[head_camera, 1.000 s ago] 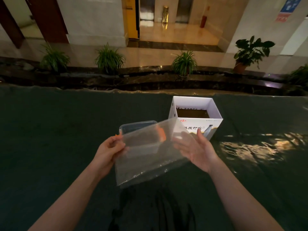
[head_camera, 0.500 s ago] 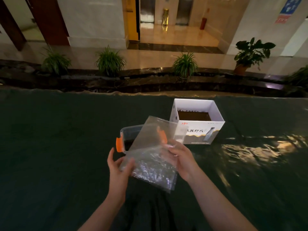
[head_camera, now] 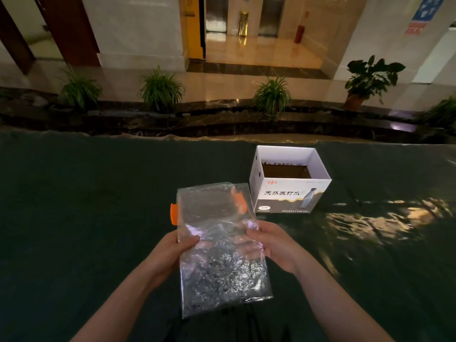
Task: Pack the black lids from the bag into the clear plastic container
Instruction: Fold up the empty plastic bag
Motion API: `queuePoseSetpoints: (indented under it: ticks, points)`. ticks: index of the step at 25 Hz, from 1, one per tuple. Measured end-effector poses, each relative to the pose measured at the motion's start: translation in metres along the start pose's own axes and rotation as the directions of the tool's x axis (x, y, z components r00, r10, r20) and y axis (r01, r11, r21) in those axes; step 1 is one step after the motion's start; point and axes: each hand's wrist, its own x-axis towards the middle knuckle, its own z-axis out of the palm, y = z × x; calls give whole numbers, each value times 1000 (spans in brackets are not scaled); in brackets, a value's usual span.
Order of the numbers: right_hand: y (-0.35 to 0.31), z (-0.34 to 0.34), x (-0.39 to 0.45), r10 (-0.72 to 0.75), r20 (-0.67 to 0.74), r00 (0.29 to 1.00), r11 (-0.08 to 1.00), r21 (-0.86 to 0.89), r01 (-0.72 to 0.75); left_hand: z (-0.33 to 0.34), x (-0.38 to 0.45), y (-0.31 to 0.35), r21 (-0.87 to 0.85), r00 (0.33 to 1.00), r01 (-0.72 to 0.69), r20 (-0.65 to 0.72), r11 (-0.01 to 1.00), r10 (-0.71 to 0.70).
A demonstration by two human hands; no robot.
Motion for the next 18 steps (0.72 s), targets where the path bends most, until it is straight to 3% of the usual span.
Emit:
queuePoseSetpoints:
  ticks: [4,8,13,18]
  points:
    - [0,-9,2,-39,-46,998,999,22,40,-9,3,3,51,996,27,79,998,-31]
    - [-1,-16,4,-77,-41,996,997,-13,77,-17,10,7,70,994,-43,103,997,35]
    - [0,-21,4,-122,11,992,983,142,119,-21,11,2,-169,996,0,91,986,16]
    - [-1,-22,7,-74,-63,995,995,57,77,-9,3,-2,-253,998,50,43,966,-40]
